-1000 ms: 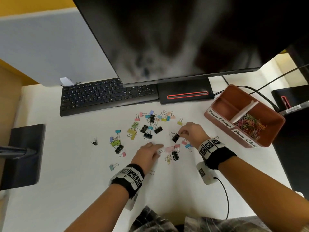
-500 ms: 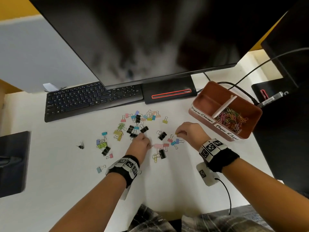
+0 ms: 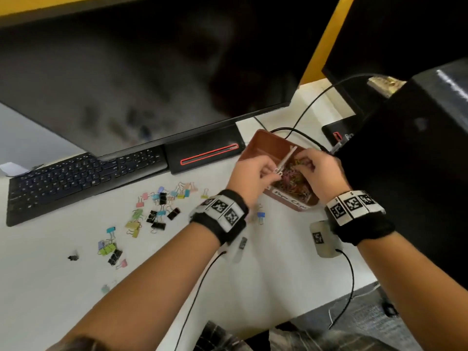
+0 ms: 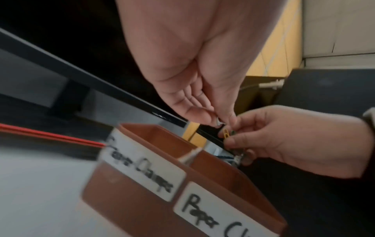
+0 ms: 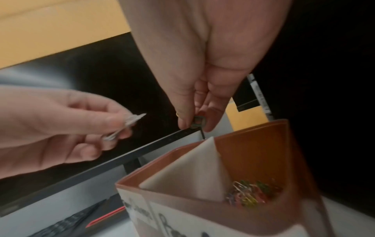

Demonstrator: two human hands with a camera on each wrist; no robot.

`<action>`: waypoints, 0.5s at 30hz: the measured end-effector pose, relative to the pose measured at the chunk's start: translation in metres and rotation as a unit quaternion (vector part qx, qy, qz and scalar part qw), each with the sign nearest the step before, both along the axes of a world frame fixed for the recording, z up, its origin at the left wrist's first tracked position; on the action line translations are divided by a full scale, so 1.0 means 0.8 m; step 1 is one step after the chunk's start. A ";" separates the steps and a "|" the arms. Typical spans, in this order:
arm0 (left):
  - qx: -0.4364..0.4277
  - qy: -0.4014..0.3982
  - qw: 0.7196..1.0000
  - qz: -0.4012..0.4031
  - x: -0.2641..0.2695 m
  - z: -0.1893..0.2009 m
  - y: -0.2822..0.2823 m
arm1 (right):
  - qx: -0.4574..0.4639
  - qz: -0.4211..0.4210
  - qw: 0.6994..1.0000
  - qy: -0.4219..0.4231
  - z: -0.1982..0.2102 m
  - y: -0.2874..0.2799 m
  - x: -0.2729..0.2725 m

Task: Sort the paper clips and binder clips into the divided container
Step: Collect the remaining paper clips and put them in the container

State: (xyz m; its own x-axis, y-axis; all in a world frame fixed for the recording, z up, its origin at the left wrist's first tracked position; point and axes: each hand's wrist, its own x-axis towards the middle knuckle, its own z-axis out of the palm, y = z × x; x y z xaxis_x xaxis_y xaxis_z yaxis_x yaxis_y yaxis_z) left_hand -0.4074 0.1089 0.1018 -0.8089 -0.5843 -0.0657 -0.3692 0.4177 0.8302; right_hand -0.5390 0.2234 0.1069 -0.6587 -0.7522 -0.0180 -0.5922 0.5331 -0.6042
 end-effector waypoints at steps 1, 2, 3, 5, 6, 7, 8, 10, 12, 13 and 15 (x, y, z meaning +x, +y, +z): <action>0.009 -0.008 1.000 -0.005 -0.021 -0.006 0.010 | 0.001 -0.006 1.000 0.004 -0.006 0.002 -0.007; 0.010 -0.029 0.999 -0.011 -0.038 -0.014 0.018 | 0.012 -0.010 1.000 0.001 -0.012 0.003 -0.012; 0.000 -0.059 0.998 -0.023 -0.052 -0.023 0.026 | 0.034 -0.019 0.999 -0.015 -0.019 0.003 -0.016; -0.033 -0.115 0.991 -0.053 -0.064 -0.038 0.036 | 0.084 -0.049 0.993 -0.061 -0.030 0.003 -0.021; -0.038 -0.120 0.990 -0.056 -0.065 -0.040 0.038 | 0.097 -0.056 0.991 -0.075 -0.034 0.003 -0.021; -0.033 -0.107 0.992 -0.052 -0.062 -0.038 0.037 | 0.093 -0.054 0.991 -0.074 -0.036 0.003 -0.020; -0.021 -0.078 0.996 -0.044 -0.054 -0.034 0.035 | 0.070 -0.042 0.995 -0.055 -0.037 0.002 -0.017; 0.004 -0.005 1.000 -0.017 -0.028 -0.021 0.027 | 0.000 0.005 1.000 -0.006 -0.034 -0.002 -0.003; 0.005 0.045 0.999 0.024 0.016 -0.015 0.013 | -0.057 0.073 0.996 0.017 -0.029 -0.014 0.021; -0.006 0.049 0.998 0.049 0.044 -0.015 0.004 | -0.073 0.114 0.990 0.025 -0.030 -0.022 0.037; -0.047 0.016 0.994 0.100 0.109 -0.024 -0.021 | -0.064 0.201 0.977 0.015 -0.038 -0.041 0.074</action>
State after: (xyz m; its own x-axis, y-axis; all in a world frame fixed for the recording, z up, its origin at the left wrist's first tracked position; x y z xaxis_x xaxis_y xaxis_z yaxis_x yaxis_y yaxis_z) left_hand -0.3202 0.0921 0.0825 -0.6766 -0.7360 0.0208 -0.4269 0.4152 0.8034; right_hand -0.4801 0.1904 0.0764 -0.3088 -0.9449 0.1082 -0.7563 0.1750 -0.6305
